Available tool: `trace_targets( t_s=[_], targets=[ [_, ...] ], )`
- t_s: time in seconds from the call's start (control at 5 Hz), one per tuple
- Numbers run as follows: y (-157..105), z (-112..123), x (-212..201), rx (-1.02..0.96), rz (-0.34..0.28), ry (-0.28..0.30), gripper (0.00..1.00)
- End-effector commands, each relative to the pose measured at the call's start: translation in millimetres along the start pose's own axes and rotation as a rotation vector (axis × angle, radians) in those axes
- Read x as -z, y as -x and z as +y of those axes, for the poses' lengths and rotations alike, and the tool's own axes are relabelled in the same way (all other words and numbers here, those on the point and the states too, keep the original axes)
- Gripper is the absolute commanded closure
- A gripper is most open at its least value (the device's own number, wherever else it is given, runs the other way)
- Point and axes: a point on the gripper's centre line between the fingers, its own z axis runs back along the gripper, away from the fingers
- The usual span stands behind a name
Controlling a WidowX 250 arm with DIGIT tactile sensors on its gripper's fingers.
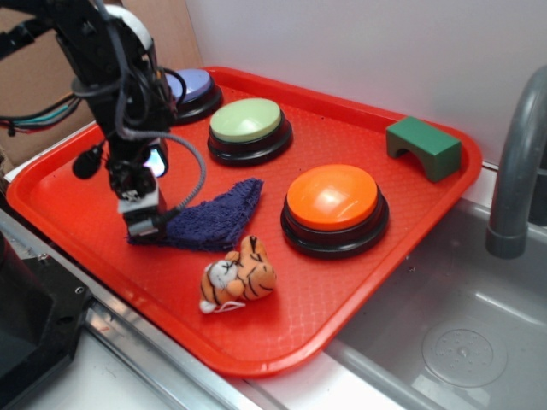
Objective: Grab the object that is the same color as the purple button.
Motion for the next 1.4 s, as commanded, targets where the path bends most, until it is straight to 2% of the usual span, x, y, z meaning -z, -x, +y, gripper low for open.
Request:
trace_targets(
  t_s=[0.0, 0.2, 0.4, 0.8, 1.0, 1.2],
  targets=[
    [-3, -3, 26, 0.038, 0.046, -0.006, 0.00],
    [-3, -2, 31, 0.023, 0.054, 0.007, 0.00],
    [-4, -3, 21, -0.055, 0.025, 0.065, 1.00],
    [-8, -2, 16, -0.103, 0.056, 0.026, 1.00],
    [-13, 0, -5, -0.144, 0.043, 0.034, 1.00],
    [-15, 4, -28, -0.224, 0.031, 0.074, 1.00]
  ],
)
